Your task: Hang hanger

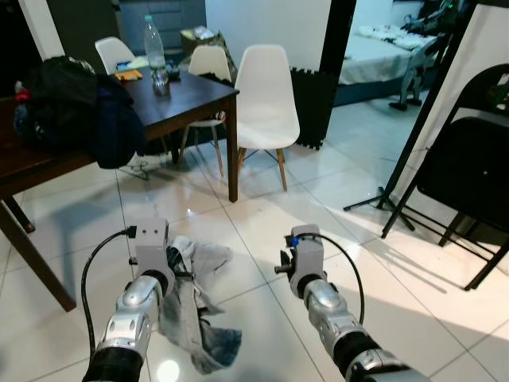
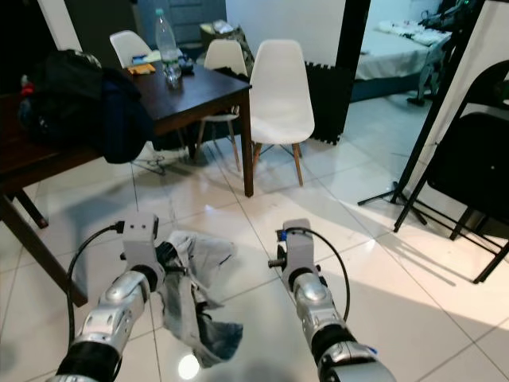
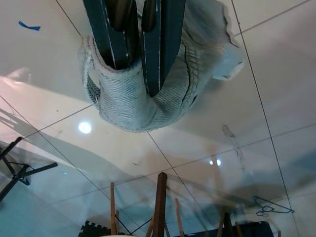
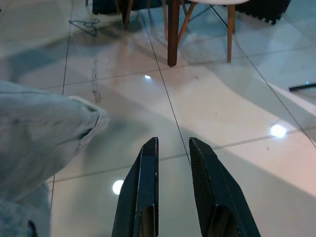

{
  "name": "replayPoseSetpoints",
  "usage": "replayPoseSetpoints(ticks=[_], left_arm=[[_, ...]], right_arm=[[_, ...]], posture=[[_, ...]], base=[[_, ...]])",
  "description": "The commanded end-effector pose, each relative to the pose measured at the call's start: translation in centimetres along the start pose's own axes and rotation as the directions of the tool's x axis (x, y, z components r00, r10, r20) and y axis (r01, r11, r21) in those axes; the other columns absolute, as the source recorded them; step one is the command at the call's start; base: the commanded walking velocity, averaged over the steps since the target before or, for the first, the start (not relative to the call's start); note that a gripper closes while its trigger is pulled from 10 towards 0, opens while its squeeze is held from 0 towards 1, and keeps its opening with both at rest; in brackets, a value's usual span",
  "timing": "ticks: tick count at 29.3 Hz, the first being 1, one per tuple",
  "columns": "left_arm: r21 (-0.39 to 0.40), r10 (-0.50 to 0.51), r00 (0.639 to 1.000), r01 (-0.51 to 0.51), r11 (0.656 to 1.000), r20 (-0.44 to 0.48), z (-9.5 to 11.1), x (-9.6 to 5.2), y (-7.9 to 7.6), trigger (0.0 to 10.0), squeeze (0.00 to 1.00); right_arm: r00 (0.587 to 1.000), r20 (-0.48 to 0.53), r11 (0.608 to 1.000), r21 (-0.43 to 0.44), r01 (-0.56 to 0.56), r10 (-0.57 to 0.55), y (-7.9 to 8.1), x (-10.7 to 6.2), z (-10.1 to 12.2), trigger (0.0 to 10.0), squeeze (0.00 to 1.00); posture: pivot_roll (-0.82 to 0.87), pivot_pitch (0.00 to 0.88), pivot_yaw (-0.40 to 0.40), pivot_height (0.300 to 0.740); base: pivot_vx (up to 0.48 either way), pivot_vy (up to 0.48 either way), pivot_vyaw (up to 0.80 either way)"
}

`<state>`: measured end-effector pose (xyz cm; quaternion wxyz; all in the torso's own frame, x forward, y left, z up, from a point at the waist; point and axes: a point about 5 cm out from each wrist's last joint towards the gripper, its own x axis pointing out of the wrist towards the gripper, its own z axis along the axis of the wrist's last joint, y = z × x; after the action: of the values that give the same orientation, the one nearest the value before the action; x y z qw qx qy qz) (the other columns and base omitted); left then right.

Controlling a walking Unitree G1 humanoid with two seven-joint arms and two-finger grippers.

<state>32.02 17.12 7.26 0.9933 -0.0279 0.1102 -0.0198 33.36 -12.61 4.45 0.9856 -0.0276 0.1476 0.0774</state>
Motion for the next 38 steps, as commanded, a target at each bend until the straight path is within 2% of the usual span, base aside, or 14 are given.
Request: replayPoseSetpoints(ticks=[1,20,27,31,33,38], left_arm=[[0.008,0.003,1.0,-0.003,1.0,0.009,0.1,-0.1,0.2,10.0,0.0],[0.013,0.005,1.0,-0.006,1.0,0.016,0.4,-0.1,0.2,10.0,0.0],[0.022,-0.005,0.994,0.003,1.0,0.106,3.5,0.4,0.1,10.0,0.0],[0.023,-0.006,0.992,0.003,1.0,0.125,4.2,0.6,0.1,10.0,0.0],[0.022,-0.008,0.986,0.005,1.0,0.166,5.7,0.8,0.1,10.0,0.0],[0.034,-0.016,0.979,0.009,0.999,0.201,7.2,1.0,0.2,10.0,0.0]], right_arm=[[1.0,-0.017,1.0,-0.004,0.001,-0.001,0.0,-0.1,-0.4,10.0,0.0],[0.999,-0.019,0.999,0.028,0.027,-0.026,-0.3,-0.2,-0.6,10.0,0.0],[0.999,-0.028,0.998,0.048,0.036,-0.035,-0.4,-0.2,-0.5,10.0,0.0],[0.999,-0.029,0.998,0.047,0.038,-0.036,-0.5,-0.1,-0.5,10.0,0.0],[0.998,-0.036,0.998,0.045,0.049,-0.047,-0.5,-0.1,-0.5,10.0,0.0],[0.998,-0.037,0.998,0.044,0.053,-0.052,-0.6,-0.1,-0.5,10.0,0.0]], posture=[[0.06,0.0,0.006,0.74],[0.06,0.0,0.004,0.74],[0.06,0.0,0.004,0.74],[0.06,0.0,0.004,0.74],[0.06,0.0,0.007,0.74],[0.06,0.0,0.006,0.74]], base=[[0.352,0.0,0.8],[0.348,0.0,0.07],[0.348,0.0,-0.47],[0.349,0.0,-0.8],[0.349,0.0,0.0],[0.347,0.0,0.0]])
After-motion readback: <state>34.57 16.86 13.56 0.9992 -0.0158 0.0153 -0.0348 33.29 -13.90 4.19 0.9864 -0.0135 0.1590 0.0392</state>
